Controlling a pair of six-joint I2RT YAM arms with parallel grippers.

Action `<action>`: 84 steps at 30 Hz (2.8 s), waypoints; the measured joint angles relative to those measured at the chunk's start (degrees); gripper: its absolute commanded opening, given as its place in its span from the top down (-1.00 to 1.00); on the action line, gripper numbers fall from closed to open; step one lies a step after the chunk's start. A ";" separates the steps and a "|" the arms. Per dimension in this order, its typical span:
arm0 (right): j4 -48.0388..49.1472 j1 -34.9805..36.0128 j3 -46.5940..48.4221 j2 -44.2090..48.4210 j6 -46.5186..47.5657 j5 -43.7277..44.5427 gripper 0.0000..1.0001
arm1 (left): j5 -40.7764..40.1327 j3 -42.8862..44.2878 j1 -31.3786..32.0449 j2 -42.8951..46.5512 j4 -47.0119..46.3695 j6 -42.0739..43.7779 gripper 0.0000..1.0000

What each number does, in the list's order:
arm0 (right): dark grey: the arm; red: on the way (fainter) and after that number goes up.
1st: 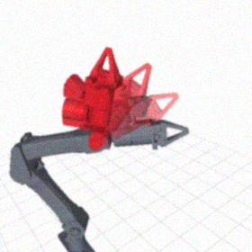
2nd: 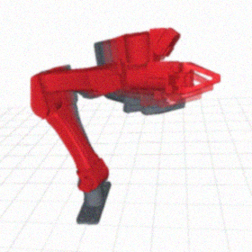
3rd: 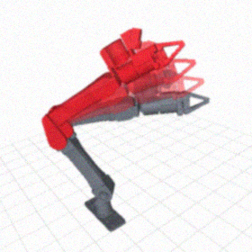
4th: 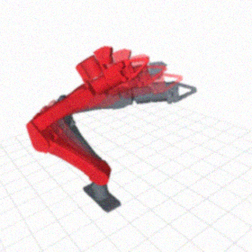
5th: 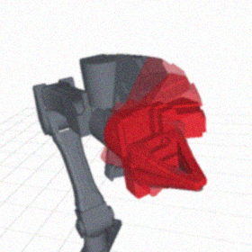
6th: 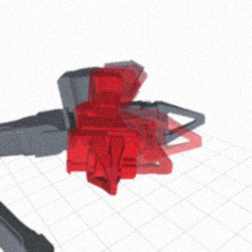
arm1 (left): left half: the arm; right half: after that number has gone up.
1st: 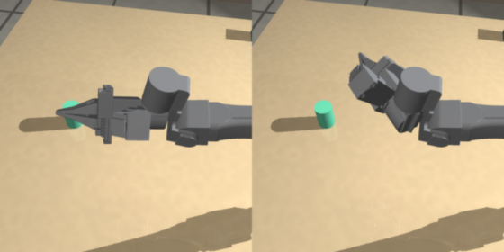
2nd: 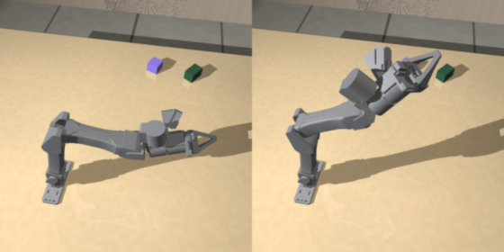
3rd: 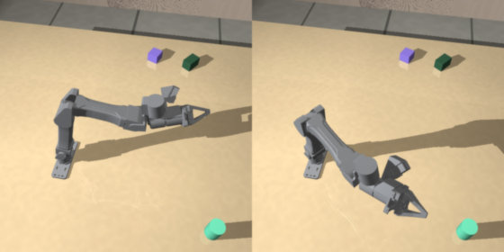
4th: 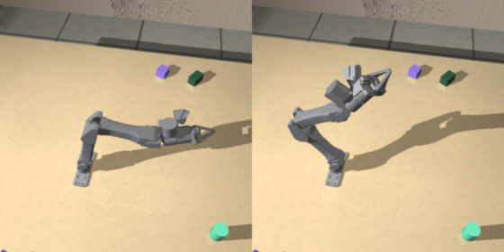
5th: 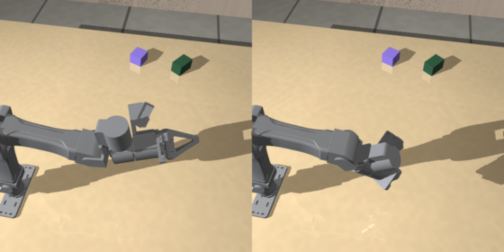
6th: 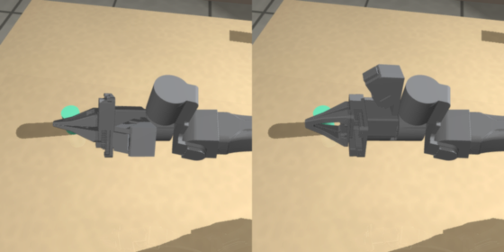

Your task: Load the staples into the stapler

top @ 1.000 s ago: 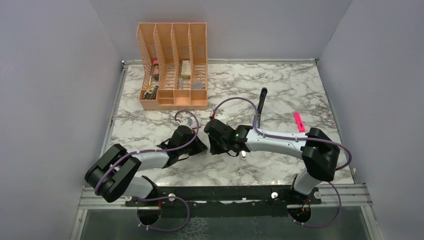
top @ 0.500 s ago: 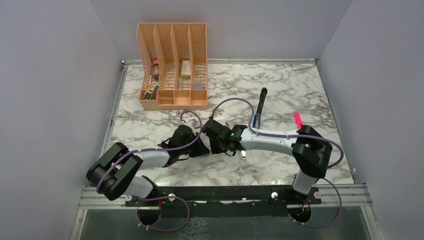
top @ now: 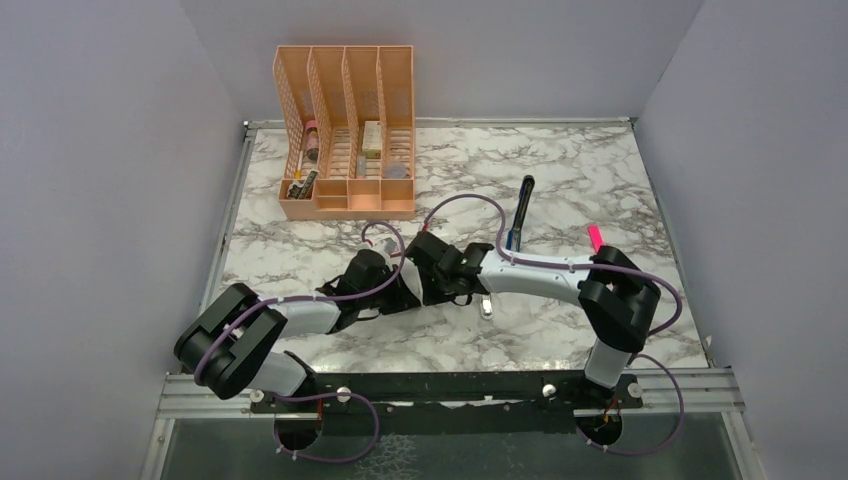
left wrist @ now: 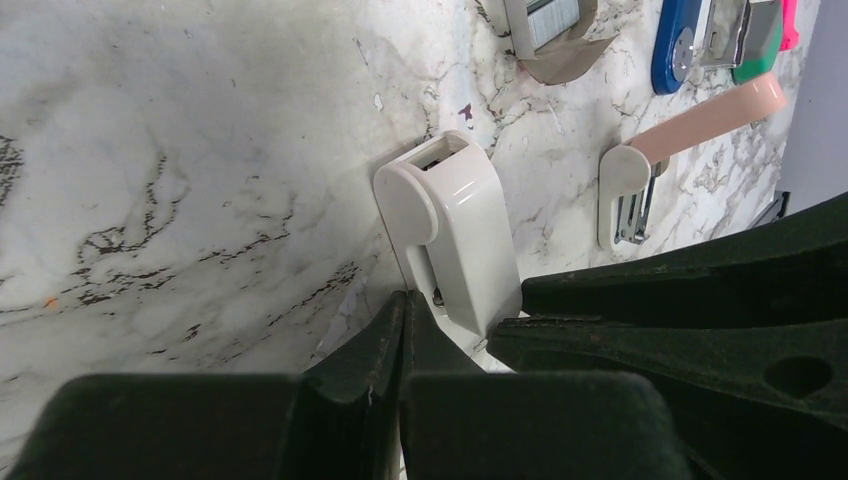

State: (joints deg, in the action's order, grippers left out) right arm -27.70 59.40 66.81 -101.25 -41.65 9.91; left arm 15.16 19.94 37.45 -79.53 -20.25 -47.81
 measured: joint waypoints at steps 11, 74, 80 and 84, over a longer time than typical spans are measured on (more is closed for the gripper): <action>1.31 -2.36 -0.57 0.76 1.84 -4.20 0.29 | -5.79 -0.02 0.07 5.01 5.25 -0.61 0.92; 0.55 -25.38 -12.81 19.76 14.58 -10.47 0.10 | -7.65 27.21 16.57 -22.62 6.71 -11.26 0.66; 0.35 -25.38 -12.52 19.41 14.69 -10.75 0.10 | -6.58 25.33 16.92 -21.73 5.51 -11.72 0.60; 0.37 -25.38 -12.52 19.39 14.69 -11.30 0.09 | -5.92 25.31 17.94 -21.73 5.16 -11.76 0.56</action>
State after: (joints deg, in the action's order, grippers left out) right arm -27.33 34.02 54.28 -81.87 -26.96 -1.39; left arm 9.23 45.25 55.40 -101.25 -15.09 -59.57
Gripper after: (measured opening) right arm 0.454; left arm 0.205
